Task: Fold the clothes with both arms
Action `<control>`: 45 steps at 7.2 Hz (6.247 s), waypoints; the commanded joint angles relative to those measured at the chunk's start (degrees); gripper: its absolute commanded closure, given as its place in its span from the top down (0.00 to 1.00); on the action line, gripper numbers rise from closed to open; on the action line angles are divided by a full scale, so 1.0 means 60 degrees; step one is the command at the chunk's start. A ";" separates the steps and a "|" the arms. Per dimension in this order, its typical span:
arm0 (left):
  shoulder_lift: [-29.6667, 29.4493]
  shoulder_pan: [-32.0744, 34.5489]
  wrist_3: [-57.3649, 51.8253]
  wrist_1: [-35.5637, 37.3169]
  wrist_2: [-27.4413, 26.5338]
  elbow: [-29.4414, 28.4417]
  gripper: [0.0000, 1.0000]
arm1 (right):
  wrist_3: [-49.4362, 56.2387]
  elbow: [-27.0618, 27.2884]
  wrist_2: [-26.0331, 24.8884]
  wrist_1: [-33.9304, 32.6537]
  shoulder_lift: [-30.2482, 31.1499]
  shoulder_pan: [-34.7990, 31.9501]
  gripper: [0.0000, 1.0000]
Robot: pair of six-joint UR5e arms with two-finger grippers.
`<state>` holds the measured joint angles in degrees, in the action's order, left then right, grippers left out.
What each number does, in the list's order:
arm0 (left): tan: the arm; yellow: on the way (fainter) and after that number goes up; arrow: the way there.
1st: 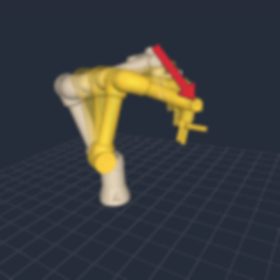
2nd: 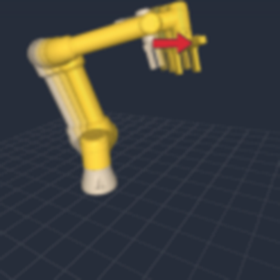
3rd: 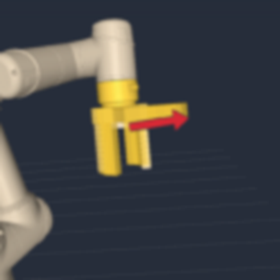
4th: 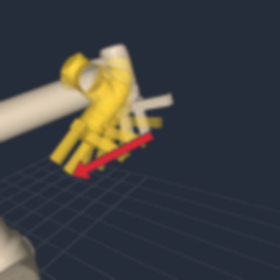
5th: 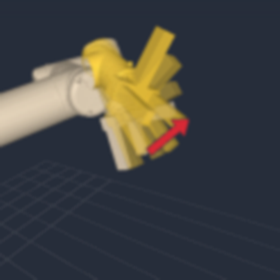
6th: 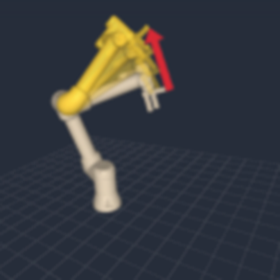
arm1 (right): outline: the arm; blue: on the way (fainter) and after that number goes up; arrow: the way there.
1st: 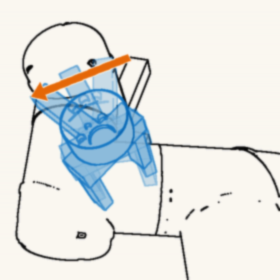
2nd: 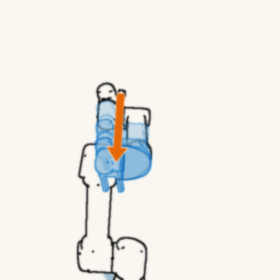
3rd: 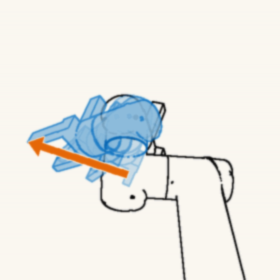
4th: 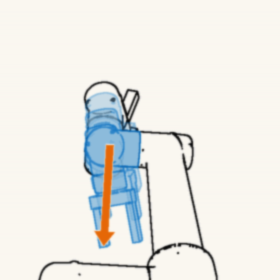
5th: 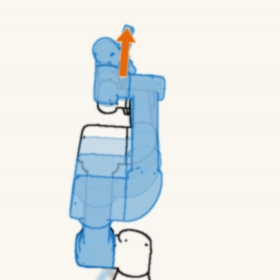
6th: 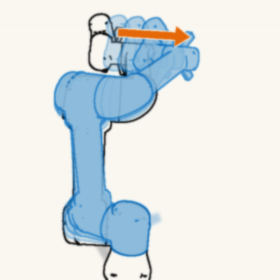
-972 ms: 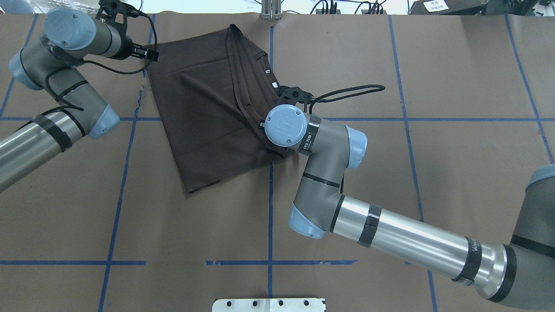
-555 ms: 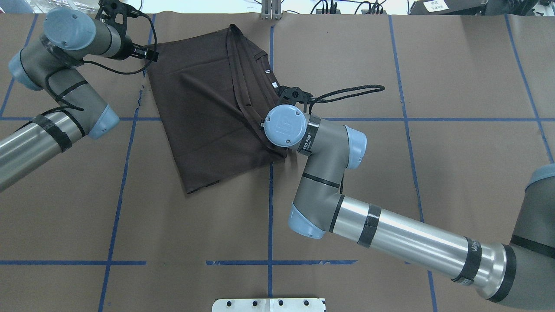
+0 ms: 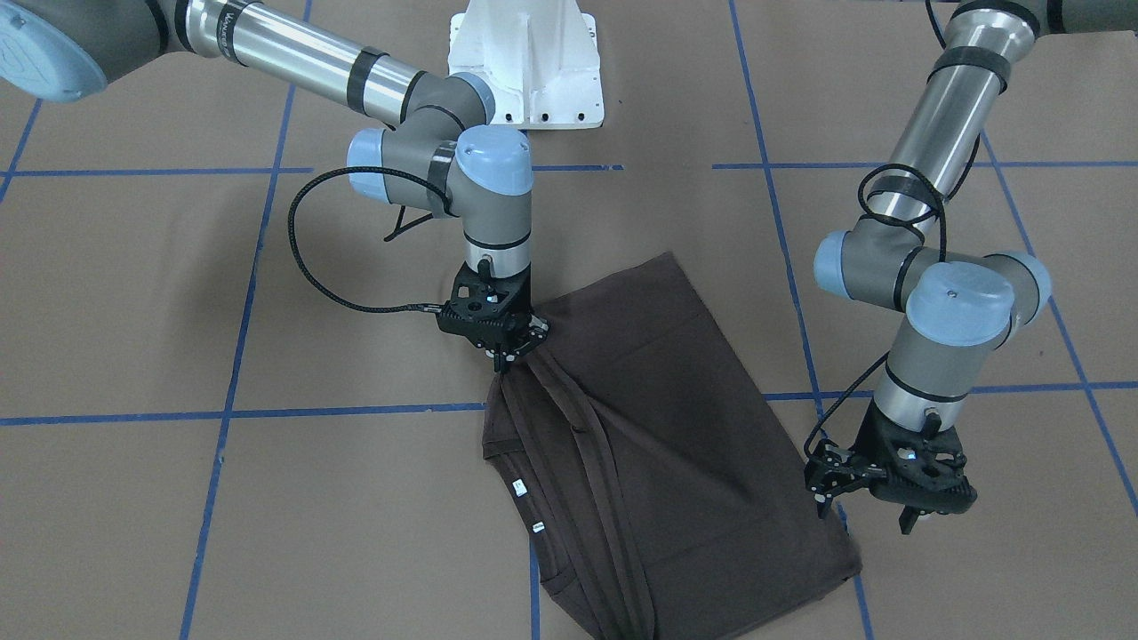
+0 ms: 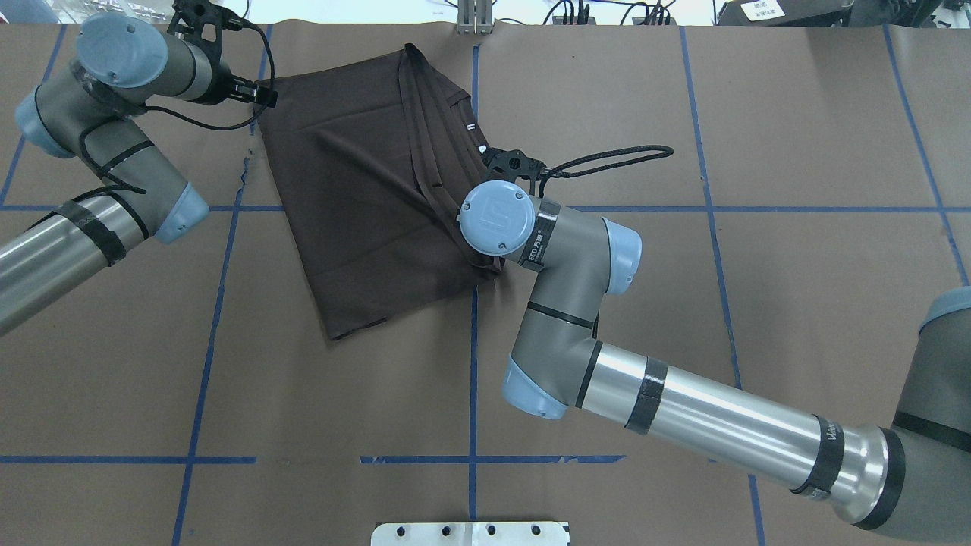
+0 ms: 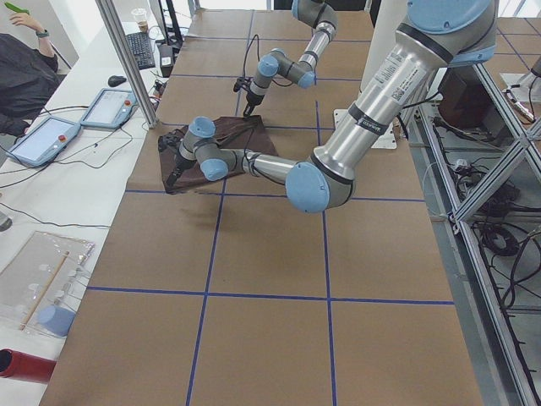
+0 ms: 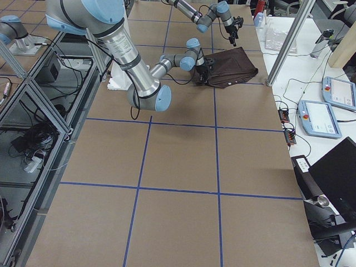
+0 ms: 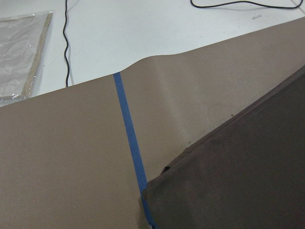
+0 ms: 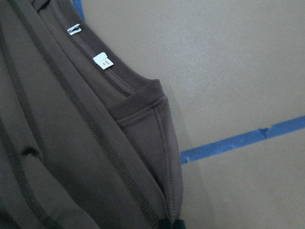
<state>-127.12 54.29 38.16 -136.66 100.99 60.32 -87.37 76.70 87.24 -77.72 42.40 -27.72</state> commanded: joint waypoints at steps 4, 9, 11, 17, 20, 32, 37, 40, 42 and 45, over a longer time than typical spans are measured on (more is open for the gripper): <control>-0.0054 -0.0054 0.0055 0.0013 0.0029 0.0172 1.00 | -0.1166 0.6003 -0.1954 -0.2058 0.3839 0.2870 0.00; -0.0010 -0.0069 0.0055 0.0013 0.0306 0.0347 1.00 | -0.0911 0.6157 -0.2252 -0.2061 0.4315 0.3215 1.00; 0.0004 -0.0083 0.0055 0.0013 0.0322 0.0348 1.00 | 0.0931 0.6348 -0.2148 -0.2047 0.4155 0.3242 1.00; 0.0019 -0.0098 0.0070 0.0013 0.0322 0.0348 1.00 | 0.3442 0.6070 -0.2178 -0.1900 0.4154 0.3915 0.51; 0.0019 -0.0098 0.0070 -0.0002 0.0322 0.0348 1.00 | 0.3575 0.5982 -0.2177 -0.1900 0.4154 0.4004 0.44; 0.0092 -0.0171 0.0070 -0.0016 0.0322 0.0421 1.00 | 0.1926 0.6846 -0.2279 -0.1915 0.5457 0.4251 0.00; 0.0092 -0.0186 0.0085 -0.0002 0.0337 0.0552 1.00 | 0.0615 0.6976 -0.2515 -0.1871 0.5459 0.4577 1.00; 0.0543 -0.0944 0.1385 0.0143 0.0352 0.1849 1.00 | 0.0616 0.7300 -0.1685 0.1707 0.6480 0.3511 1.00; 0.1684 -0.2082 0.3835 0.0145 0.0410 0.3896 1.00 | -0.0256 0.7330 -0.1372 0.2695 0.6659 0.2704 1.00; 0.3836 -0.4790 0.6844 0.0159 -0.0578 0.7383 1.00 | -0.1534 0.7359 -0.1328 0.2686 0.6659 0.1766 1.00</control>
<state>-109.03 32.28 72.53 -135.76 101.23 96.85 -93.91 120.92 79.19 -61.45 82.27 -15.11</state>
